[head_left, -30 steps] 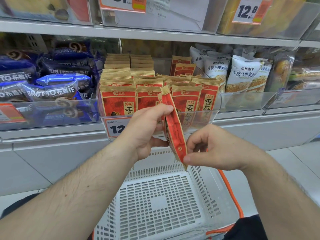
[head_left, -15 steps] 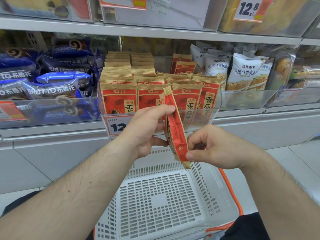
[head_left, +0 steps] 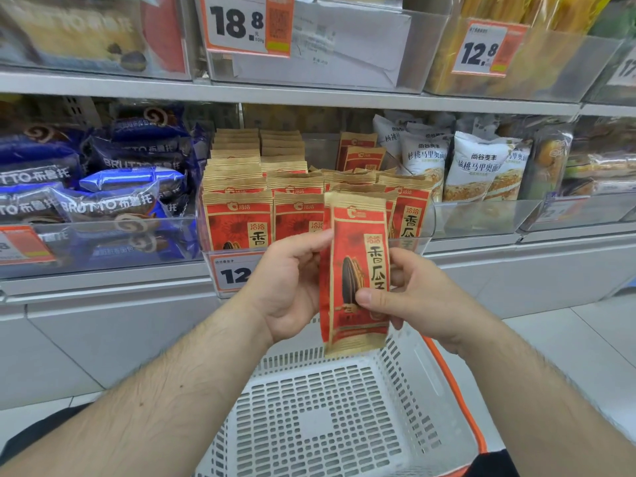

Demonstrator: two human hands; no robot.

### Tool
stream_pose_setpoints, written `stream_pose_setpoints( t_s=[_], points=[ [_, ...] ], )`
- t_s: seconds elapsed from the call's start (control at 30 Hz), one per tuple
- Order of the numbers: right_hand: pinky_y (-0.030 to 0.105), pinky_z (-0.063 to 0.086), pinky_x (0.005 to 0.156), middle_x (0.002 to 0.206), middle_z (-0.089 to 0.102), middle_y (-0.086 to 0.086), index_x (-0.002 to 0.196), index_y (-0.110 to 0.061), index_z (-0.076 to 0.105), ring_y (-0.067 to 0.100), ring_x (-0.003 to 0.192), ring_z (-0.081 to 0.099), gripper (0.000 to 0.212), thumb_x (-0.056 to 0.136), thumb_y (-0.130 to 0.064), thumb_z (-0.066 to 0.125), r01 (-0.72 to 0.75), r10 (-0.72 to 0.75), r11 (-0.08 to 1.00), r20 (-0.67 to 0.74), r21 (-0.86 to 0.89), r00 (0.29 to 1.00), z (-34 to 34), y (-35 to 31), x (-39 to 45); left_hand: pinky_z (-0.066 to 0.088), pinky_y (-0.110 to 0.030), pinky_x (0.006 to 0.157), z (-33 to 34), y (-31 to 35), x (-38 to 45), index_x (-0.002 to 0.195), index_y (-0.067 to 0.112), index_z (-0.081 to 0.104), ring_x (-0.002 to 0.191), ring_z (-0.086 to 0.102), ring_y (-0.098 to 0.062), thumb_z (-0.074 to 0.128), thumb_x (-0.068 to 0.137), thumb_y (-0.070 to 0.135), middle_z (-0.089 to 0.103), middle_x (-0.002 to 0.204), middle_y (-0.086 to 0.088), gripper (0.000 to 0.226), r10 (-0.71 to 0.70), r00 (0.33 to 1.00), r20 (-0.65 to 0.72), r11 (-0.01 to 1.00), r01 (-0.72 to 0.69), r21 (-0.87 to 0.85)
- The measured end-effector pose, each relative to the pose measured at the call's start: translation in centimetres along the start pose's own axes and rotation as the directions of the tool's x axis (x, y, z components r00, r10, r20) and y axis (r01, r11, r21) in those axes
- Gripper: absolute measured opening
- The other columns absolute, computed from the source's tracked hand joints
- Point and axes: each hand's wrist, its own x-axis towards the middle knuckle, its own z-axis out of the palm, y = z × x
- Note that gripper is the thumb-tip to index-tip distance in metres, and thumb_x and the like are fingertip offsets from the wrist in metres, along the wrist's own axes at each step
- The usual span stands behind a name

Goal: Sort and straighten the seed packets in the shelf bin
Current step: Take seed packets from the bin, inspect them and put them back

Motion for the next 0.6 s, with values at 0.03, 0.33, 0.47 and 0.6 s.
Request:
stream_pose_setpoints(
  t_s=[0.03,0.33,0.47,0.6],
  points=[
    [0.024,0.044,0.049,0.093,0.076,-0.002,0.111,-0.024,0.060,0.017,0.073,0.066,0.060,0.056,-0.040,0.081,-0.003,0.002,1.000,-0.034,-0.012,0.999,0.02,0.01,0.03,0.060,-0.044,0.079,0.00,0.01,0.02,0.114,0.003,0.070,0.092,0.070,-0.033,0.056,0.079,0.031,0.073,0.106,-0.019,0.047,0.011,1.000,-0.012,1.000,-0.011,0.017],
    [0.024,0.050,0.055,0.093,0.076,-0.001,0.106,-0.024,0.063,0.015,0.075,0.071,0.039,0.074,-0.027,0.085,-0.049,0.040,0.997,-0.134,-0.060,0.990,0.05,0.27,0.30,0.052,-0.060,0.096,0.00,0.01,0.64,0.123,0.009,0.066,0.109,0.068,-0.040,0.048,0.104,0.023,0.074,0.113,-0.016,0.029,0.045,0.978,-0.203,0.989,-0.015,0.148],
    [0.022,0.046,0.053,0.089,0.073,0.002,0.104,-0.018,0.065,0.005,0.062,0.064,0.026,0.081,-0.019,0.079,-0.012,0.007,1.000,-0.172,-0.027,0.985,0.12,0.24,0.49,0.058,-0.050,0.091,-0.20,-0.14,0.72,0.111,0.017,0.071,0.097,0.074,-0.028,0.046,0.105,0.024,0.077,0.104,-0.009,0.026,0.082,0.982,-0.167,0.971,-0.041,0.235],
    [0.018,0.041,0.047,0.081,0.070,0.003,0.105,-0.012,0.067,0.010,0.047,0.052,0.018,0.088,-0.010,0.071,0.029,-0.009,0.995,-0.197,0.098,0.980,0.01,0.14,0.49,0.061,-0.030,0.068,-0.25,-0.38,0.73,0.106,0.019,0.074,0.085,0.075,-0.019,0.047,0.105,0.022,0.078,0.099,-0.006,0.027,0.119,0.988,-0.096,0.933,-0.078,0.352]
  ],
)
